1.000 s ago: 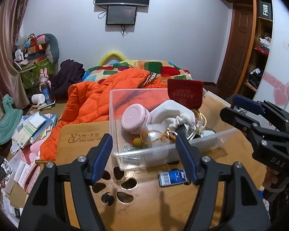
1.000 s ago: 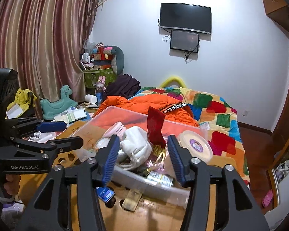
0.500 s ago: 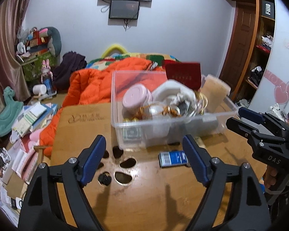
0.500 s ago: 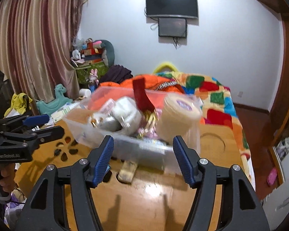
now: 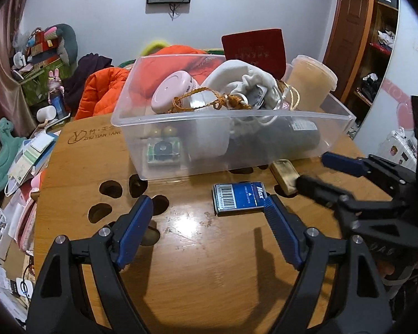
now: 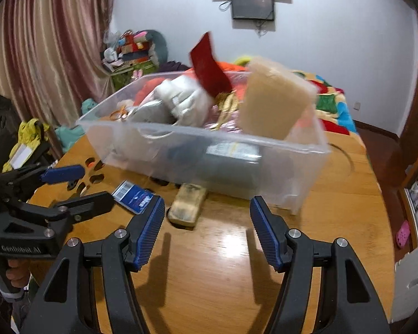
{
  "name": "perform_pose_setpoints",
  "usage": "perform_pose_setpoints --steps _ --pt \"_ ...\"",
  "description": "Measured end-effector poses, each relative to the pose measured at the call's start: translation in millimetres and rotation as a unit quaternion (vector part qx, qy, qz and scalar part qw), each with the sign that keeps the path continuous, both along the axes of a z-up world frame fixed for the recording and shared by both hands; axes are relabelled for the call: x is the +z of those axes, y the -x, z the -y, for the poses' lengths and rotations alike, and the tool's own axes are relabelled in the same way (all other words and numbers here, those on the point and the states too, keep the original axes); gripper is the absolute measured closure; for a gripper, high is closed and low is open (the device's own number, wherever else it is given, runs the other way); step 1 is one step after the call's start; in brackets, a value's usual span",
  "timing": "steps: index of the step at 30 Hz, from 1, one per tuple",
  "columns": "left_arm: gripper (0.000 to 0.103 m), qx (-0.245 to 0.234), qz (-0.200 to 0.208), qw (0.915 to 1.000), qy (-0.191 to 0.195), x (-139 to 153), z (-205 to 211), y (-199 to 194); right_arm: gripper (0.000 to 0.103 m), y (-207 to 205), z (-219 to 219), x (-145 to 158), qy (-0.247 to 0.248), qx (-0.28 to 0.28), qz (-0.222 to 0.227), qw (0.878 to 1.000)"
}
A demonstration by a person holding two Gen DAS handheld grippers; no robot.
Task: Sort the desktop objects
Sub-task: 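Grasp the blue Max card box with the left tool while the right tool grasps the beige bar, then lift the blue card box and beige bar and carry both over the bin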
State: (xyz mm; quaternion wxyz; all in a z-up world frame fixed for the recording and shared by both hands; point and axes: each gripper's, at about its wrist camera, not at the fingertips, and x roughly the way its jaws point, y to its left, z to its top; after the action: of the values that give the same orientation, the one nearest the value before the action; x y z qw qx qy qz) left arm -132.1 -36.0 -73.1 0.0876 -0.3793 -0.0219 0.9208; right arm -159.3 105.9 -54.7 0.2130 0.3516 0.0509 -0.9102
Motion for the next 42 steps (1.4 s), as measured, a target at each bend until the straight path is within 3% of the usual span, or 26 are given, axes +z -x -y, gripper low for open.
perform_pose_setpoints --steps 4,6,9,12,18,27,32,42 --pt "0.021 0.007 0.007 0.9999 -0.014 -2.3 7.1 -2.7 0.058 6.9 18.8 -6.5 -0.023 0.020 0.008 1.000" --pt "0.021 0.008 0.008 0.9998 -0.015 -3.0 9.0 -3.6 0.069 13.2 24.3 -11.9 -0.034 0.022 0.021 0.999" --pt "0.021 0.006 0.010 0.9998 -0.017 -3.3 8.6 -2.9 0.076 16.9 25.0 -12.0 -0.035 0.021 0.025 0.999" --pt "0.021 -0.001 0.014 0.9997 -0.021 -4.2 2.1 0.3 0.077 17.5 22.4 -12.4 -0.026 0.022 0.029 0.999" --pt "0.022 -0.012 0.019 0.9997 0.009 -8.2 -22.4 9.5 0.081 13.9 2.5 -7.7 0.011 0.012 0.029 0.999" --pt "0.036 -0.008 0.030 0.9984 0.047 -12.4 -42.7 20.7 0.081 4.7 -25.2 -2.6 0.049 -0.003 0.022 0.999" --pt "0.056 0.000 0.020 0.9973 0.070 -12.9 -49.8 19.8 0.081 2.6 -32.2 -0.7 0.063 -0.008 0.022 0.998" --pt "0.056 0.004 0.010 0.9994 0.033 -5.6 -34.2 6.6 0.081 -5.4 -48.4 22.7 0.099 -0.010 0.002 0.995"
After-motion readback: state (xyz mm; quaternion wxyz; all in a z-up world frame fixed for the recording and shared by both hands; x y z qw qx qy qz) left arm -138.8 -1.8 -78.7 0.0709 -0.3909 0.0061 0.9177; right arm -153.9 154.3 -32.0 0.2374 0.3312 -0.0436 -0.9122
